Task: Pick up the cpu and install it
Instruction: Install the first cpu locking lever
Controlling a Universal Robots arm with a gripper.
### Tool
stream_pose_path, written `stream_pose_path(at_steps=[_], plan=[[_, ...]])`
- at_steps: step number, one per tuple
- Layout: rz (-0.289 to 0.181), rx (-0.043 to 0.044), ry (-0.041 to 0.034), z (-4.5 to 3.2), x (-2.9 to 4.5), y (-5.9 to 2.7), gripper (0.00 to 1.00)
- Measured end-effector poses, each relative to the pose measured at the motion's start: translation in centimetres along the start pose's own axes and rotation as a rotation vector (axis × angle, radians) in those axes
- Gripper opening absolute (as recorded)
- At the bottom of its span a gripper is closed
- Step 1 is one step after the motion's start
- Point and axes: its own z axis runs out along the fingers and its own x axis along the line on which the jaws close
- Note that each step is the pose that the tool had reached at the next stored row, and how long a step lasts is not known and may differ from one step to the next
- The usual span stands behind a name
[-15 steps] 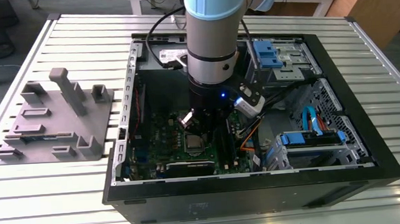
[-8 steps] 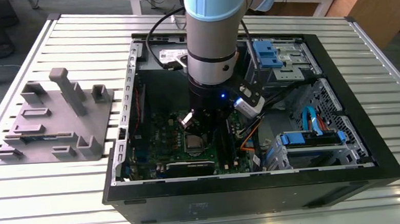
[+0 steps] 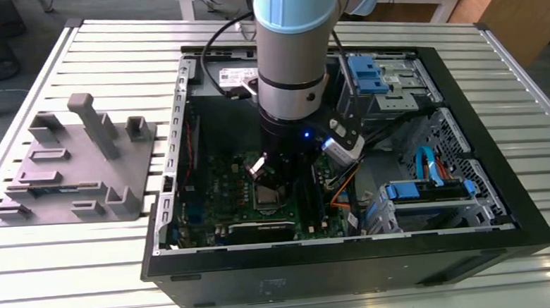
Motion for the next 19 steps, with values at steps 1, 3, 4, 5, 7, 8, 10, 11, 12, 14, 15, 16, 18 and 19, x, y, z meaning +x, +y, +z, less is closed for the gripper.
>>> stream_pose_path(at_steps=[1,3,4,5,7,8,10,11,12,14,15,16,18,19], plan=[[0.000,-0.0001,0.0000,0.06,0.03,-0.05,0.11],[0.000,-0.0001,0.0000,0.17,0.08,-0.14,0.11],[0.000,-0.0001,0.0000,0.23,0.11,-0.17,0.11],[0.000,-0.0002,-0.0001,0.27,0.12,-0.19,0.11],[0.000,-0.0002,0.0000,0.36,0.13,-0.21,0.11],[0.000,-0.0001,0.0001,0.44,0.14,-0.21,0.11],[0.000,0.0000,0.0001,0.64,0.15,-0.22,0.11],[0.000,0.0000,0.0002,0.73,0.15,-0.22,0.11],[0.000,-0.0001,0.0001,0.82,0.15,-0.22,0.11],[0.000,-0.0001,0.0000,0.94,0.16,-0.22,0.11],[0.000,-0.0002,0.0000,0.98,0.16,-0.22,0.11],[0.000,-0.0002,0.0001,0.98,0.16,-0.23,0.11],[0.000,-0.0008,-0.0003,0.99,0.17,-0.25,0.11],[0.000,-0.0014,-0.0008,1.01,0.19,-0.29,0.11]])
